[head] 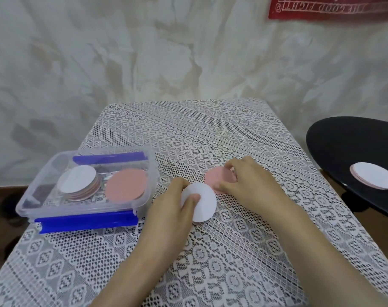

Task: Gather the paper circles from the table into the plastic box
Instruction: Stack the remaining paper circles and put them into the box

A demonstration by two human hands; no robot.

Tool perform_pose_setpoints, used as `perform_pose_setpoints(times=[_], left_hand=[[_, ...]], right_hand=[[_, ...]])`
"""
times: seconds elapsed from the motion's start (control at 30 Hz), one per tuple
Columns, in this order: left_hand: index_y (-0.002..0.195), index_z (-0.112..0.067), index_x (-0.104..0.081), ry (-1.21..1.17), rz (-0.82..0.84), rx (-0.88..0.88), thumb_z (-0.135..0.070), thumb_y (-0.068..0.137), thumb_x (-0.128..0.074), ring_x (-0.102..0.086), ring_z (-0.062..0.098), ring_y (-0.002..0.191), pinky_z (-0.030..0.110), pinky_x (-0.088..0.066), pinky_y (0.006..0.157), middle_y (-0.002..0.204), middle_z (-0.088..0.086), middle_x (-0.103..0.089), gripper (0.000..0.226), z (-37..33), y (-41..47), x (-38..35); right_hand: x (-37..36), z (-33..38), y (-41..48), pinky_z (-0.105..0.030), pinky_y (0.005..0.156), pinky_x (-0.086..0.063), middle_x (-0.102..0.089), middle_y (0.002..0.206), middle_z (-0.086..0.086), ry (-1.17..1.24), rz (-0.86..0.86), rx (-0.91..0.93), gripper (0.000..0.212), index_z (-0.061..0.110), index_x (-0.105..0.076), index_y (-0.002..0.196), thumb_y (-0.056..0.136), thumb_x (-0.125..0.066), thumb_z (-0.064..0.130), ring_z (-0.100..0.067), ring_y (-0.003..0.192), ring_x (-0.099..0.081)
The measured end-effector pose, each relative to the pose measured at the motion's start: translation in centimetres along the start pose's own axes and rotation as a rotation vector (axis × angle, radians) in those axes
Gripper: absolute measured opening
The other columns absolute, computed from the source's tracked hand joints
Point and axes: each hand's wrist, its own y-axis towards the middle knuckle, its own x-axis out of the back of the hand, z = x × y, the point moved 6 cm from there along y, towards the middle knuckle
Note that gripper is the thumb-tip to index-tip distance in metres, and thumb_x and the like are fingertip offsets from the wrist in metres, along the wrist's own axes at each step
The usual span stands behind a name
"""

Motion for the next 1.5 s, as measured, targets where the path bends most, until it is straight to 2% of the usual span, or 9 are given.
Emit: perform_pose_setpoints(times=[0.17,0.4,0.53,0.67,0.83,0.97,1.13,1.27,1.5], left_hand=[[0.108,-0.033,-0.048,0.004,0.012,0.007,-0.034,0.104,-0.045,-0.057,0.002,0.073,0.022,-0.037,0.054,0.089,-0.011,-0.063,0.005,0.1,0.0,-0.1],[0.114,-0.036,-0.048,-0.071,0.008,0.037,-0.025,0.105,-0.039,-0.056,0.005,0.055,0.029,-0.045,0.049,0.073,-0.004,-0.063,0.017,0.3,-0.1,-0.2],[0.106,-0.038,-0.051,-0.198,0.041,0.010,-0.024,0.107,-0.036,-0.052,0.007,0.048,0.034,-0.045,0.049,0.068,0.003,-0.065,0.020,-0.3,-0.9,-0.1],[0.103,-0.040,-0.055,-0.281,0.056,-0.037,-0.027,0.107,-0.036,-0.052,0.008,0.051,0.033,-0.045,0.051,0.065,0.003,-0.062,0.024,-1.2,-1.9,0.1],[0.107,-0.040,-0.056,-0.178,0.053,-0.146,-0.039,0.103,-0.044,-0.060,0.004,0.067,0.036,-0.052,0.060,0.078,-0.016,-0.066,0.013,-1.9,-3.1,0.3],[0.110,-0.036,-0.054,0.013,0.027,-0.183,-0.036,0.100,-0.054,-0.062,0.005,0.073,0.039,-0.053,0.067,0.084,-0.011,-0.068,0.010,-1.8,-3.3,0.3],[0.102,-0.035,-0.051,0.098,0.026,-0.200,-0.034,0.100,-0.054,-0.058,0.004,0.069,0.032,-0.050,0.063,0.077,-0.012,-0.064,0.004,-1.7,-3.2,0.5],[0.106,-0.036,-0.052,0.073,0.021,-0.206,-0.033,0.099,-0.056,-0.059,0.000,0.075,0.021,-0.047,0.060,0.080,-0.016,-0.065,0.009,-1.9,-3.1,0.5],[0.093,-0.034,-0.050,0.112,0.011,-0.256,-0.031,0.099,-0.057,-0.056,-0.009,0.074,0.015,-0.039,0.058,0.076,-0.031,-0.061,0.010,-1.7,-2.7,0.7]], right_hand=[[0.4,-0.4,0.4,-0.034,0.063,-0.041,-0.058,0.089,0.006,0.163,-0.029,0.011,0.017,0.023,-0.050,0.096,0.096,-0.064,0.033,-0.014,0.077,-0.055],[1.4,-0.2,-1.2,-0.038,0.066,-0.043,-0.055,0.078,-0.004,0.640,0.019,0.069,0.031,0.000,-0.056,0.103,0.102,-0.054,0.032,-0.018,0.065,-0.049],[-0.4,0.5,-4.0,-0.032,0.062,-0.045,-0.064,0.098,-0.001,0.541,0.176,0.129,0.012,0.019,-0.057,0.113,0.105,-0.051,0.026,-0.015,0.070,-0.053],[-1.3,1.1,-5.4,-0.029,0.052,-0.042,-0.061,0.099,0.006,0.625,0.137,0.170,0.032,0.039,-0.050,0.119,0.099,-0.058,0.015,-0.012,0.061,-0.051],[-1.0,1.2,-6.8,-0.028,0.055,-0.041,-0.060,0.075,0.011,0.545,0.082,0.228,0.005,0.029,-0.062,0.092,0.094,-0.066,0.031,-0.003,0.056,-0.048],[-0.3,1.7,-7.9,-0.016,0.059,-0.033,-0.055,0.075,0.015,0.334,-0.001,0.280,0.020,0.029,-0.058,0.081,0.095,-0.063,0.043,0.002,0.063,-0.048],[0.1,1.9,-8.5,-0.017,0.050,-0.033,-0.055,0.062,0.012,0.243,0.013,0.297,0.016,0.035,-0.056,0.087,0.098,-0.057,0.047,0.000,0.054,-0.051],[-0.2,2.3,-8.6,-0.036,0.054,-0.047,-0.061,0.064,0.006,0.226,0.001,0.335,0.016,0.031,-0.055,0.090,0.102,-0.052,0.042,-0.012,0.056,-0.056],[-0.8,3.0,-8.5,-0.025,0.051,-0.042,-0.060,0.070,0.010,0.125,0.034,0.373,0.015,0.030,-0.050,0.094,0.105,-0.046,0.037,-0.005,0.056,-0.054]])
